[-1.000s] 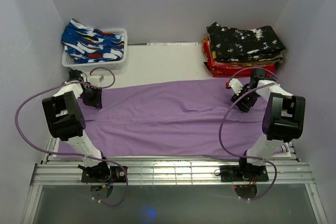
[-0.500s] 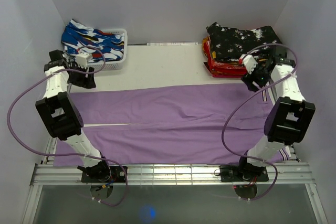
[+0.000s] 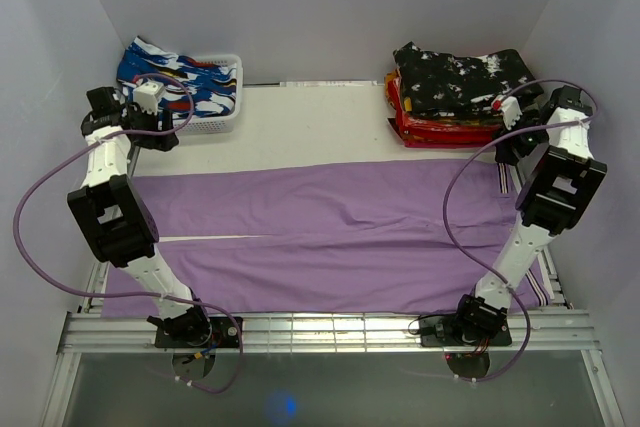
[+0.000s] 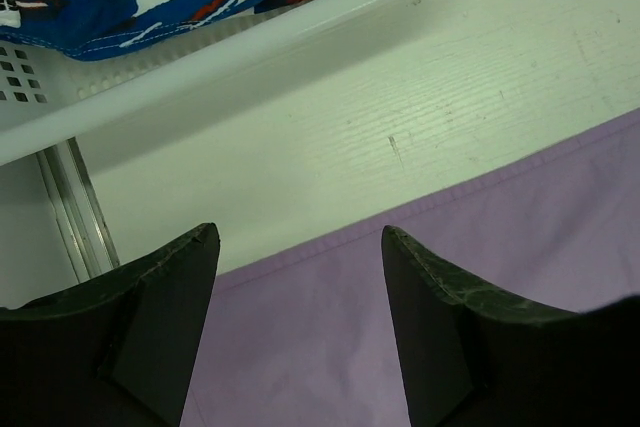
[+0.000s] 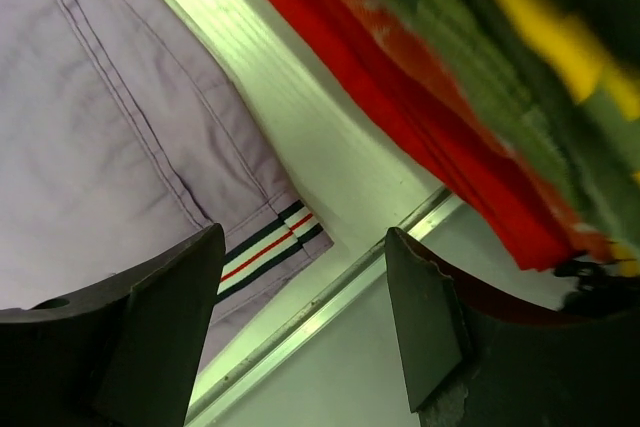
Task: Fold and stack the trousers
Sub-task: Flatten the trousers out, then fold the trousers
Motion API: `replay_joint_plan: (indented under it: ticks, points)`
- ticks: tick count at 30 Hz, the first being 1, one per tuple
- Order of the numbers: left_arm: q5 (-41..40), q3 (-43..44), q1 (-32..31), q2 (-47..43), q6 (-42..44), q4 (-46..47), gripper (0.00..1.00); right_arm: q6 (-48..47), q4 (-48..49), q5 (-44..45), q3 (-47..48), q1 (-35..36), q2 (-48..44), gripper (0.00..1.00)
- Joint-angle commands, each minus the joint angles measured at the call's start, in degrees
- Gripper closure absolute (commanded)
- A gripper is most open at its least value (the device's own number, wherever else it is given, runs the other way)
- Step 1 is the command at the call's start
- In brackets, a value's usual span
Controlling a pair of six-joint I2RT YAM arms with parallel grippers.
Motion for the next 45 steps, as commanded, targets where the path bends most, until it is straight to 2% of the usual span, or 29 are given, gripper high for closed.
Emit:
replay_joint_plan:
  ticks: [1, 10, 16, 18, 23, 24, 25, 26, 30, 35, 39, 40, 45]
  points:
    - [0.2, -0.6, 0.1, -2.6, -2.7, 3.6, 0.23, -3.1, -1.0, -3.7, 2.5, -0.9, 1.6, 0.29]
    - [-0.7, -0.4, 0.1, -2.9, -3.6, 2.0, 0.24, -5.2, 11.0, -2.0, -10.9, -1.2, 2.1, 0.3]
    - [-2.2, 1.7, 0.2, -1.7, -3.4, 0.1, 0.24, -5.8, 15.0, -0.5, -12.8, -1.4, 5.2, 0.3]
    - [-1.8, 3.0, 0.5, -0.7, -3.8, -1.2, 0.24, -6.2, 15.3, -0.5, -13.9, -1.6, 5.3, 0.32]
    - [3.2, 12.0, 2.0, 4.0, -1.7, -7.8, 0.26, -10.9, 12.5, -1.2, -17.2, -2.4, 2.2, 0.68]
    - [3.7, 13.7, 2.2, 5.0, -0.4, -9.3, 0.27, -11.5, 11.3, -1.8, -16.9, -2.5, 1.8, 0.9]
    - [3.9, 15.6, 2.3, 7.8, 1.2, -11.0, 0.27, -11.8, 10.4, -2.2, -16.5, -2.9, 1.3, 0.92]
    - [3.9, 19.8, 2.3, 9.3, 4.6, -15.0, 0.28, -12.0, 9.2, -2.6, -16.1, -3.1, 0.2, 0.92]
    - [4.9, 26.8, 3.2, 15.1, 12.4, -22.3, 0.31, -13.2, 5.2, -5.4, -13.0, -4.1, -2.3, 0.92]
    - [6.1, 25.0, 3.4, 15.0, 16.1, -22.0, 0.34, -16.8, 1.8, -8.0, -13.3, -5.5, -6.7, 0.92]
    - [5.6, 19.9, 3.5, 13.3, 23.2, -22.7, 0.42, -19.5, 1.9, -8.5, -17.2, -5.6, -9.9, 0.92]
    - [5.6, 19.5, 3.4, 13.4, 27.9, -23.6, 0.44, -19.7, 2.2, -8.4, -17.8, -5.5, -10.2, 0.92]
    - [3.8, 21.7, 3.4, 16.9, 33.9, -25.6, 0.45, -19.9, 2.4, -7.9, -18.3, -5.3, -10.4, 0.92]
